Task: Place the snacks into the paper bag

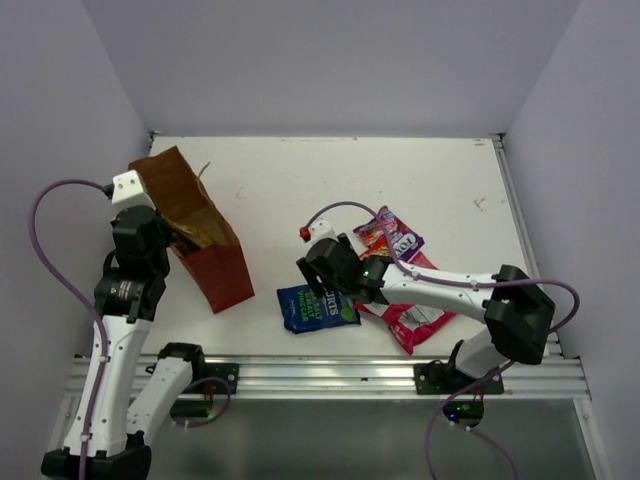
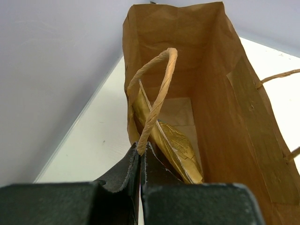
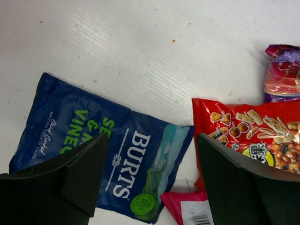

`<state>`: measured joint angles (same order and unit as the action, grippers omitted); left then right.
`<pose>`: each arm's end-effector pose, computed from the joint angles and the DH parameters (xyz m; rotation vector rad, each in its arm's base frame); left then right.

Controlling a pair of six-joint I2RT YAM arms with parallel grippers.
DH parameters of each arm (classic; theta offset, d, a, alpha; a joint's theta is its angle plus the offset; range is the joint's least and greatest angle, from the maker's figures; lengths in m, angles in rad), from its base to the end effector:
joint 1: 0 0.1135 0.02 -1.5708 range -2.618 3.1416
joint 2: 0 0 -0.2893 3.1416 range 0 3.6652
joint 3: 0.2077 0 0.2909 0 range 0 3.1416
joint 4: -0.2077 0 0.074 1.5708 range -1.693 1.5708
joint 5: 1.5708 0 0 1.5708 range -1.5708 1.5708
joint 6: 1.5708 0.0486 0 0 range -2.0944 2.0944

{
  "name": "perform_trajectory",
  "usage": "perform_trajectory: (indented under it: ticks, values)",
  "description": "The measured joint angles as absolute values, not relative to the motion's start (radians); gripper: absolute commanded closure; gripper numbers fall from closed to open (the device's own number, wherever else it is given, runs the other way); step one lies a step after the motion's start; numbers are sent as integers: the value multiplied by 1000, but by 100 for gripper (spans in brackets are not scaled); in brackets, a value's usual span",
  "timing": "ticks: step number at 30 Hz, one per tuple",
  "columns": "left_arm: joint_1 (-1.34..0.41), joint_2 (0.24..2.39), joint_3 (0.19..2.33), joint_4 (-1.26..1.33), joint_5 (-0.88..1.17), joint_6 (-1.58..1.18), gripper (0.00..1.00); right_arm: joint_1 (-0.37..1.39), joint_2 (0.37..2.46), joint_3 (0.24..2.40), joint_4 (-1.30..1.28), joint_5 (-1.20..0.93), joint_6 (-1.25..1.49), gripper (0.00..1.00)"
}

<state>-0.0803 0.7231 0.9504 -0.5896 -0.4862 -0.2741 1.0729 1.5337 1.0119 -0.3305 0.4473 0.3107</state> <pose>0.1775 0.0085 0.3861 -0.4993 1.8291 0.2288 0.1921 0.3093 0.2240 -0.6769 2.2206 0.1490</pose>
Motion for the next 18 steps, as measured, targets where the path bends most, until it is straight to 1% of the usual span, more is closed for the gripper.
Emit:
perform_trajectory:
  ticks: [6, 12, 16, 18]
  values:
    - [-80, 752, 950, -590, -533, -274, 100, 1018, 1611, 986, -221, 371, 304, 19]
    - [-80, 751, 950, -590, -548, -274, 100, 908, 1724, 963, -141, 224, 234, 19]
    - [-80, 751, 950, -590, -550, -274, 100, 852, 1737, 961, -105, 84, 161, 19]
    - [-80, 751, 950, -590, -551, -274, 100, 836, 1744, 969, -110, 37, 136, 20]
